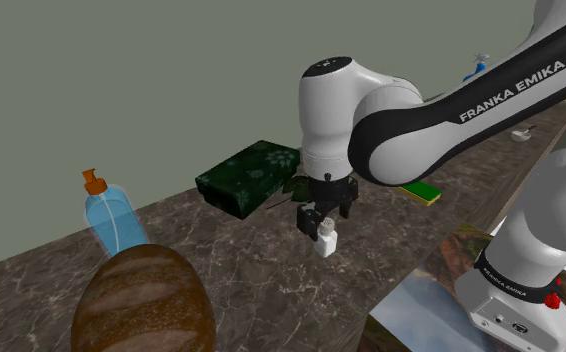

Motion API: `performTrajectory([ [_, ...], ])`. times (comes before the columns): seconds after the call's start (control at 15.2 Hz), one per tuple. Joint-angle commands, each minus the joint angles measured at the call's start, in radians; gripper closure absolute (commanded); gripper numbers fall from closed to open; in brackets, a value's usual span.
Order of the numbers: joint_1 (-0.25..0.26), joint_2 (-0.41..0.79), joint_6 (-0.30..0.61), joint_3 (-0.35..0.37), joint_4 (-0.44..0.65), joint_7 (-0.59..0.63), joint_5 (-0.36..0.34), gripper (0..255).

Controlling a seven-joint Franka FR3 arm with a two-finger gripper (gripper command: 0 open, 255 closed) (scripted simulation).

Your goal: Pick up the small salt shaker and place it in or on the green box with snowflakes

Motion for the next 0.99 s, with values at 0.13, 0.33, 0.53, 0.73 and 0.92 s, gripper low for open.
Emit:
performTrajectory([
  [0.13,0.0,0.0,0.0,0.0,0.0,0.0,0.0,255],
  [0.33,0.0,0.0,0.0,0.0,0.0,0.0,0.0,255],
  [0.53,0.0,0.0,0.0,0.0,0.0,0.0,0.0,255],
  [0.73,0.0,0.0,0.0,0.0,0.0,0.0,0.0,255],
  [0.92,0.006,-0.028,-0.047,-0.014,0.021,-0.012,0.008,255],
])
